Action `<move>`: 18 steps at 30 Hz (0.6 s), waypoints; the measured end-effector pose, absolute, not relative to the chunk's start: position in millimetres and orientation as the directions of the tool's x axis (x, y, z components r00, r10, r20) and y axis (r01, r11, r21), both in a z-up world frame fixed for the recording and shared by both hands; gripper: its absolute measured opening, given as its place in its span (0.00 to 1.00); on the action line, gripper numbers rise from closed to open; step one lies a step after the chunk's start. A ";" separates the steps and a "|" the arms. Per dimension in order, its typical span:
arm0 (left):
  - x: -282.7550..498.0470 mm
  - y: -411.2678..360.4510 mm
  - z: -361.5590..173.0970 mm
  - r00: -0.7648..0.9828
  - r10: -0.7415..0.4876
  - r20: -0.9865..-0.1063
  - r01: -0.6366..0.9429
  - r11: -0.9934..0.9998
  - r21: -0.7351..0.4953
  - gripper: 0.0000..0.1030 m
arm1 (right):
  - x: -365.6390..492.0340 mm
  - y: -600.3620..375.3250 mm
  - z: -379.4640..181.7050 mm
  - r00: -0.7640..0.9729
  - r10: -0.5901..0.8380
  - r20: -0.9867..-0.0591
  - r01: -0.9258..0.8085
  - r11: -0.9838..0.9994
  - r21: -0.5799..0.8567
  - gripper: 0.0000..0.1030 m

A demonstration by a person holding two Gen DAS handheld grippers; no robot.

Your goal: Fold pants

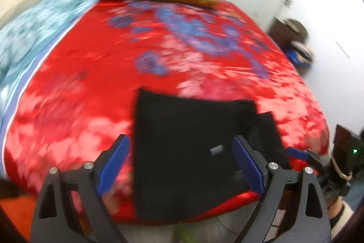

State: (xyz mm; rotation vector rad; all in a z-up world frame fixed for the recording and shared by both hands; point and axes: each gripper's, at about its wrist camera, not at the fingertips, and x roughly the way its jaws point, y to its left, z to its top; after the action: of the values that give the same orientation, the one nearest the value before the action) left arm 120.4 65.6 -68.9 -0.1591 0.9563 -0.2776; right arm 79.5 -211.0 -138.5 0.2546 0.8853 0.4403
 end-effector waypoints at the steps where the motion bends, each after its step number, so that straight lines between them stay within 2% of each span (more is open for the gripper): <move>1: 113.5 79.6 -79.9 0.549 -0.286 -0.786 0.131 0.958 -0.257 0.90 | 83.9 -196.3 -141.9 0.527 0.473 -0.706 -0.308 0.881 0.360 0.85; 4: 96.8 111.3 -114.2 0.530 -0.232 -0.815 0.042 0.968 -0.249 0.88 | 103.2 -180.4 -156.7 0.469 0.454 -0.757 -0.342 0.884 0.318 0.77; 5: 102.9 115.7 -122.9 0.500 -0.223 -0.837 0.005 0.967 -0.255 0.84 | 109.4 -181.5 -162.5 0.455 0.444 -0.772 -0.339 0.888 0.311 0.73; 7: 108.6 125.0 -124.7 0.499 -0.296 -0.814 0.017 0.943 -0.333 0.84 | 119.9 -183.0 -174.4 0.406 0.455 -0.793 -0.346 0.879 0.327 0.66; 10: 112.8 115.9 -121.0 0.548 -0.215 -0.809 0.057 0.974 -0.220 0.84 | 123.6 -180.0 -182.6 0.346 0.454 -0.821 -0.391 0.866 0.314 0.65; 12: 112.3 114.6 -126.5 0.541 -0.185 -0.821 0.078 0.982 -0.170 0.84 | 127.0 -188.5 -182.3 0.302 0.508 -0.807 -0.390 0.838 0.381 0.65; 14: 110.6 118.4 -130.8 0.526 -0.193 -0.828 0.078 0.981 -0.179 0.84 | 133.8 -200.3 -183.5 0.259 0.565 -0.783 -0.376 0.806 0.457 0.65; 16: 111.2 118.6 -131.9 0.522 -0.209 -0.827 0.072 0.977 -0.201 0.84 | 140.2 -205.2 -188.5 0.244 0.539 -0.806 -0.362 0.822 0.440 0.60; 18: 113.0 117.2 -128.6 0.528 -0.211 -0.823 0.068 0.976 -0.207 0.84 | 146.3 -208.0 -190.9 0.218 0.557 -0.801 -0.360 0.809 0.464 0.60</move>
State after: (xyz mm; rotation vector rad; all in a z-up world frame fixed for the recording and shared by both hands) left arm 113.0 117.2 -128.6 -0.1561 1.0019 -0.1671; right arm 146.3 -208.0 -190.9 0.1932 1.1922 0.6404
